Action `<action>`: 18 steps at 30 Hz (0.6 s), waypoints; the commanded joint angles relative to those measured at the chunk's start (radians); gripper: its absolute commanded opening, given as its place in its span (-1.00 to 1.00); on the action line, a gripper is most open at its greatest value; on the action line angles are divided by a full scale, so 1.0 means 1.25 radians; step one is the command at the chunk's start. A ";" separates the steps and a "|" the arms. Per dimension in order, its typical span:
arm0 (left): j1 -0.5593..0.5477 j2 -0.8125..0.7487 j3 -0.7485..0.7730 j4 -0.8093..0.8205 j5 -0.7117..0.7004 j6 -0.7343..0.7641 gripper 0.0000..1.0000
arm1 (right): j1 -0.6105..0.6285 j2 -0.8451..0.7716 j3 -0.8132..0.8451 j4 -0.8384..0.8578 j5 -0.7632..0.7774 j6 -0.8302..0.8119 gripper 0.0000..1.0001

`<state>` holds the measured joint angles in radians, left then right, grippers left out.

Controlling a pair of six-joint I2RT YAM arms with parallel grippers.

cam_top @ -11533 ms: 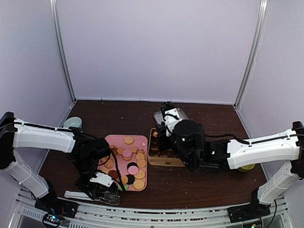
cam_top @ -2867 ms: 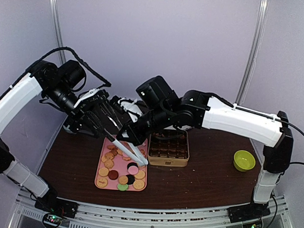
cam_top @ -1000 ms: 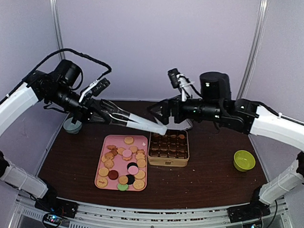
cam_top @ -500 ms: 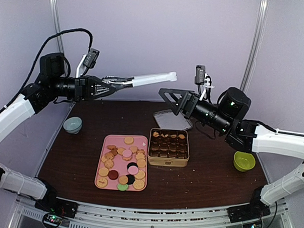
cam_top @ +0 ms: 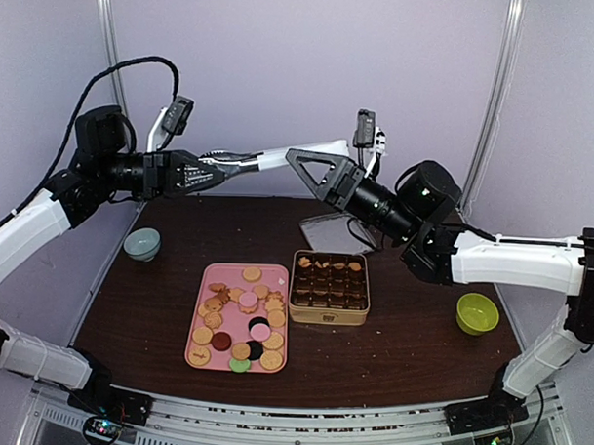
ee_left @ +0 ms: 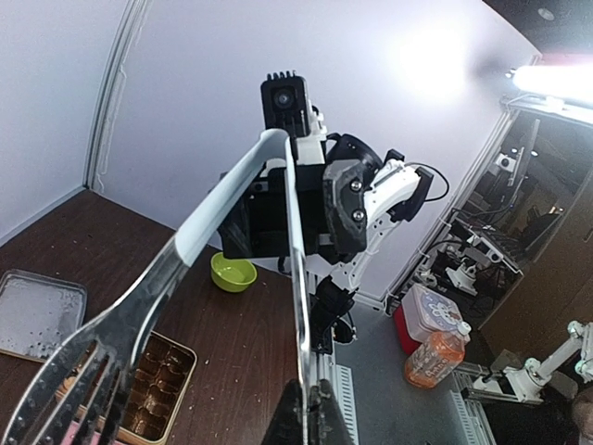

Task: Pack the cookies
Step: Pass from the left arm to the right

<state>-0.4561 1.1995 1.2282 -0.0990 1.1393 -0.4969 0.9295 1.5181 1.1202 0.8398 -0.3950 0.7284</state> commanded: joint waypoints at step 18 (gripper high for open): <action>0.003 -0.014 -0.015 0.113 0.021 -0.090 -1.00 | 0.001 0.102 0.112 0.093 -0.066 0.083 0.19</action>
<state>-0.4503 1.1889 1.2152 -0.0273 1.1481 -0.5816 0.9230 1.6241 1.2125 0.9382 -0.4332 0.8200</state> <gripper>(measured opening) 0.008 0.586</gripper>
